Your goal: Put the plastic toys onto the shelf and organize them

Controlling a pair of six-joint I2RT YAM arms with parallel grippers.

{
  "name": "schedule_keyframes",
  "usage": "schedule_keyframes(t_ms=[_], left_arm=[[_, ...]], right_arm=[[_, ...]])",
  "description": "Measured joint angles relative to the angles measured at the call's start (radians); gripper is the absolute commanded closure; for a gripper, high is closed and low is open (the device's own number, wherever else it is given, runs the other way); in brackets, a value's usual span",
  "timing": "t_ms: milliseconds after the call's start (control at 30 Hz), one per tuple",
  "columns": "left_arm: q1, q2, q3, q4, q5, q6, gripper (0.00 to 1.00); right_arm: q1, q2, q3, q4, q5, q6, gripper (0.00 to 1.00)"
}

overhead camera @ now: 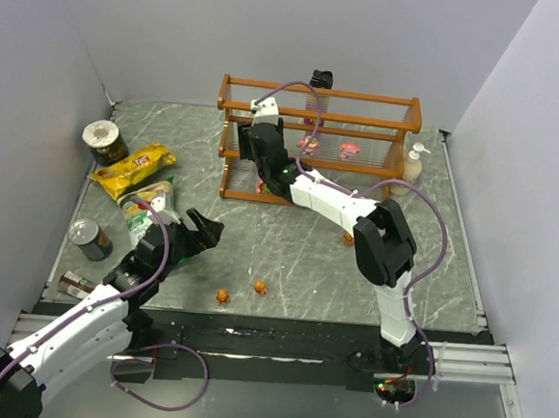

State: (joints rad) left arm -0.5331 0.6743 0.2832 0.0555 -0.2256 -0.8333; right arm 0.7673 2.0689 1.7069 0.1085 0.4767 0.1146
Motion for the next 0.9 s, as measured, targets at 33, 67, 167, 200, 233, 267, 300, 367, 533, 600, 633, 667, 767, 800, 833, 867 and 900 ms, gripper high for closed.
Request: schedule_keyframes(t_ms=[33, 67, 167, 200, 233, 267, 300, 367, 533, 600, 633, 667, 767, 800, 833, 867, 900], left_arm=[[0.0, 0.0, 0.0, 0.0, 0.0, 0.0, 0.04], [0.0, 0.0, 0.0, 0.0, 0.0, 0.0, 0.04], [0.0, 0.0, 0.0, 0.0, 0.0, 0.0, 0.04], [0.0, 0.001, 0.0, 0.0, 0.0, 0.0, 0.04], [0.0, 0.002, 0.001, 0.0, 0.0, 0.0, 0.04], [0.0, 0.002, 0.002, 0.0, 0.0, 0.0, 0.04], [0.0, 0.002, 0.002, 0.0, 0.0, 0.0, 0.04], [0.0, 0.002, 0.003, 0.0, 0.0, 0.0, 0.04], [0.0, 0.002, 0.003, 0.0, 0.0, 0.0, 0.04], [0.0, 0.002, 0.003, 0.0, 0.0, 0.0, 0.04], [0.0, 0.002, 0.003, 0.0, 0.0, 0.0, 0.04], [0.0, 0.002, 0.003, 0.0, 0.0, 0.0, 0.04], [0.0, 0.002, 0.003, 0.0, 0.0, 0.0, 0.04], [0.0, 0.002, 0.003, 0.0, 0.0, 0.0, 0.04], [0.0, 0.003, 0.003, 0.0, 0.0, 0.0, 0.04], [0.0, 0.003, 0.003, 0.0, 0.0, 0.0, 0.04], [0.0, 0.003, 0.003, 0.0, 0.0, 0.0, 0.04]], right_arm=[[0.0, 0.0, 0.003, -0.011, 0.0, 0.003, 0.58], [0.0, 0.003, 0.01, -0.021, 0.0, 0.005, 0.57], [-0.001, 0.019, 0.045, -0.051, 0.001, 0.016, 0.55], [-0.002, 0.029, 0.061, -0.063, 0.001, 0.019, 0.54], [-0.003, 0.038, 0.077, -0.072, 0.001, 0.023, 0.54], [-0.004, 0.047, 0.091, -0.079, 0.001, 0.026, 0.53], [-0.006, 0.056, 0.106, -0.087, 0.001, 0.031, 0.52], [-0.009, 0.069, 0.129, -0.103, 0.001, 0.046, 0.51], [-0.018, 0.077, 0.169, -0.167, 0.001, 0.084, 0.46], [-0.019, 0.077, 0.18, -0.193, 0.002, 0.099, 0.44], [-0.02, 0.077, 0.184, -0.205, 0.003, 0.105, 0.44], [-0.02, 0.077, 0.188, -0.211, 0.003, 0.106, 0.43], [-0.02, 0.077, 0.194, -0.229, 0.002, 0.111, 0.39], [-0.02, 0.077, 0.197, -0.234, 0.002, 0.112, 0.37], [-0.021, 0.077, 0.201, -0.242, 0.0, 0.112, 0.34], [-0.021, 0.077, 0.205, -0.251, 0.0, 0.112, 0.28], [-0.021, 0.077, 0.207, -0.255, -0.001, 0.112, 0.26]])
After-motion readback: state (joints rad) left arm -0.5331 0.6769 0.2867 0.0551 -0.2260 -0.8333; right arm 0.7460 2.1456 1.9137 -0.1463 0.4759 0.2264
